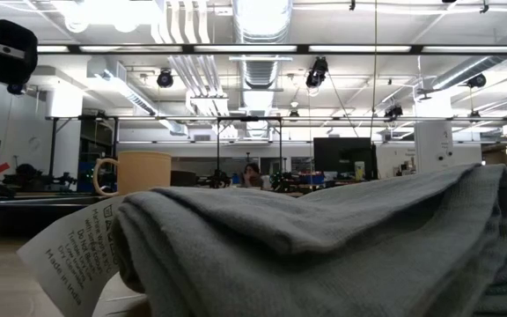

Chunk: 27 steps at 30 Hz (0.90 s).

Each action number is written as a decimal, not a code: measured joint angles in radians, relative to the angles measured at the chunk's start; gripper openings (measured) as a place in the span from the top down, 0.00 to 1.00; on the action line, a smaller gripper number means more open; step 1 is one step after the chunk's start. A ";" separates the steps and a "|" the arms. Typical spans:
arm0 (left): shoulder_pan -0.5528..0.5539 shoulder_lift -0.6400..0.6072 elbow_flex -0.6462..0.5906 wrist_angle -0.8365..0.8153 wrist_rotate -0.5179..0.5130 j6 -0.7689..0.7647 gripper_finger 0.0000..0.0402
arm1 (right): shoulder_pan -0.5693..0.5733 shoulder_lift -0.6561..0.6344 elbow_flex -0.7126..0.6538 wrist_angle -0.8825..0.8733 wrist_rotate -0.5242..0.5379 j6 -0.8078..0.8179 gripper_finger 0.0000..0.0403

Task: Set up tray
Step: Put the white plate on the black serving tray to the bottom left of the orange mug

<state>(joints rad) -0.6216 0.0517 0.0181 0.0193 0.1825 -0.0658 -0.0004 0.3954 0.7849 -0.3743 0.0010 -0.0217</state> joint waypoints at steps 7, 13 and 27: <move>0.000 0.000 0.000 0.000 0.000 0.000 0.77 | 0.000 0.001 0.000 0.000 0.000 0.100 0.94; 0.000 0.000 0.000 0.000 0.001 0.000 0.77 | 0.000 0.053 -0.017 0.036 -0.001 0.096 0.94; 0.000 0.000 0.000 0.000 0.002 0.000 0.77 | 0.000 0.294 -0.056 0.035 -0.004 0.090 0.94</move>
<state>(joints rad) -0.6216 0.0521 0.0181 0.0189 0.1841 -0.0659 -0.0002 0.6895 0.7292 -0.3394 -0.0030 0.0681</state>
